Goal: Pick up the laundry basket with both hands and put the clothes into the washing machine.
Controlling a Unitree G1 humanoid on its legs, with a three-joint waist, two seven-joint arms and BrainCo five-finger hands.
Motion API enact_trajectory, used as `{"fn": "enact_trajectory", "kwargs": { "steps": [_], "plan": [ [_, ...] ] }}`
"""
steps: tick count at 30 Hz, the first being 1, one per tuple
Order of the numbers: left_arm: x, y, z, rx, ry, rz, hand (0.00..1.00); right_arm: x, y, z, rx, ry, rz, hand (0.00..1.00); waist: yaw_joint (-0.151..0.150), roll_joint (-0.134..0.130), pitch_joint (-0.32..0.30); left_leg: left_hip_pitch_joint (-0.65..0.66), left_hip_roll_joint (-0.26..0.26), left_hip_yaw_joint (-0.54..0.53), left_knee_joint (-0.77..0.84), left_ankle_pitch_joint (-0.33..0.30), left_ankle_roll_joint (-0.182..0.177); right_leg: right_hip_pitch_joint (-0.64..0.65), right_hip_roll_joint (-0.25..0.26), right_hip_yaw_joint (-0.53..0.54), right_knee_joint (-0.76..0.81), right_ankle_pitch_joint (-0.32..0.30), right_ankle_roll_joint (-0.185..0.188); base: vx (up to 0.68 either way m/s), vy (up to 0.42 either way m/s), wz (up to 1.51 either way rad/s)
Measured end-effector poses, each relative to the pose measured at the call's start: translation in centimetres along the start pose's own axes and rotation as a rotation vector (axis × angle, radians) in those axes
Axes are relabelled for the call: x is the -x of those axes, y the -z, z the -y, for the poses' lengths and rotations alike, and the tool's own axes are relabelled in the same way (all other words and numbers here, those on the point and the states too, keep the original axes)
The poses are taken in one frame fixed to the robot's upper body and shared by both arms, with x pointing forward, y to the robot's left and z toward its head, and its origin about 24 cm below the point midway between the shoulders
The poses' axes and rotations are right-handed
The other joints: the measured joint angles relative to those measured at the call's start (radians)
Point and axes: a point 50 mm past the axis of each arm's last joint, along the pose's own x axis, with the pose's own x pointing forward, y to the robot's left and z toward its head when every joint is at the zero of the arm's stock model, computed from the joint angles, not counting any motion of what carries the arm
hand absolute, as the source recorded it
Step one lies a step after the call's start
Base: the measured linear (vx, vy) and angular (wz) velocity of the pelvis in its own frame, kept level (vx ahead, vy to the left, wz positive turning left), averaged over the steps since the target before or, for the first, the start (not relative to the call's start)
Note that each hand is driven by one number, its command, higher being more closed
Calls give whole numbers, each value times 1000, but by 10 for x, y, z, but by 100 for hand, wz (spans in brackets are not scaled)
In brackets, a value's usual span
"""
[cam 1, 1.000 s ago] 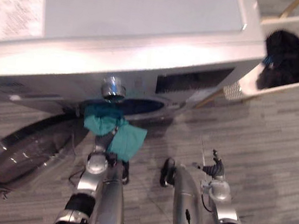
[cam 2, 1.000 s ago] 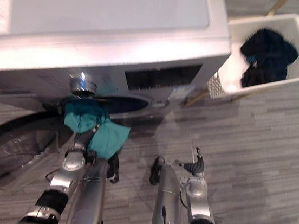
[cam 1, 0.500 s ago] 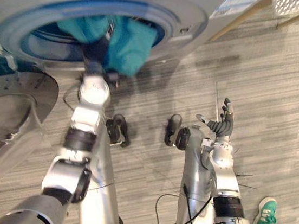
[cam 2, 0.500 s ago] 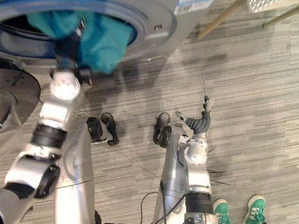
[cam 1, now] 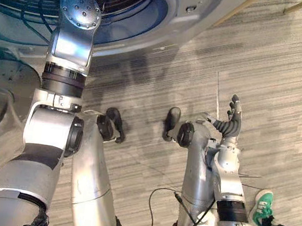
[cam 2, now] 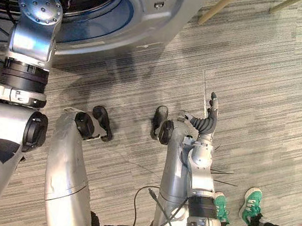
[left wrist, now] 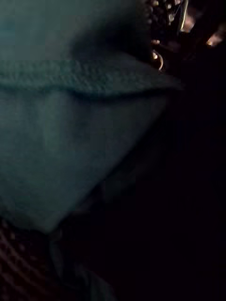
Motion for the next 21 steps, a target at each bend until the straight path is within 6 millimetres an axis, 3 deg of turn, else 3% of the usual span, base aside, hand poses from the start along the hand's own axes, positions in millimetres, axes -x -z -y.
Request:
{"fn": "enact_trajectory", "kwargs": {
  "steps": [3, 12, 18, 21],
  "plan": [
    [2, 6, 8, -136, 73, -5, 0, 0, -1, 0, 4, -22, 8, 0, 1, -4, 0, -16, -6, -16, 9, 2, -4, -2, -11, -15, 14, -9, -4, -1, -28, 16],
    [1, 0, 9, -262, 79, 43, 0, -1, -9, 4, 29, -51, 56, 0, 9, -7, 0, -67, -46, -46, 24, 26, -16, -25, -68, -44, 75, -48, -22, 25, -25, 25],
    [2, -26, 6, -238, 36, 146, 0, -1, -10, 5, 50, -53, 75, 0, 22, -7, 0, -81, -84, -72, 22, 42, -35, -23, -103, -67, 103, -73, -39, 33, -24, 23],
    [15, -36, 8, -172, -2, 192, 0, 0, -9, 3, 46, -54, 68, 0, 23, -6, -1, -57, -104, -81, 5, 53, -40, 11, -123, -80, 101, -83, -37, 32, -17, 23]
  ]
}}
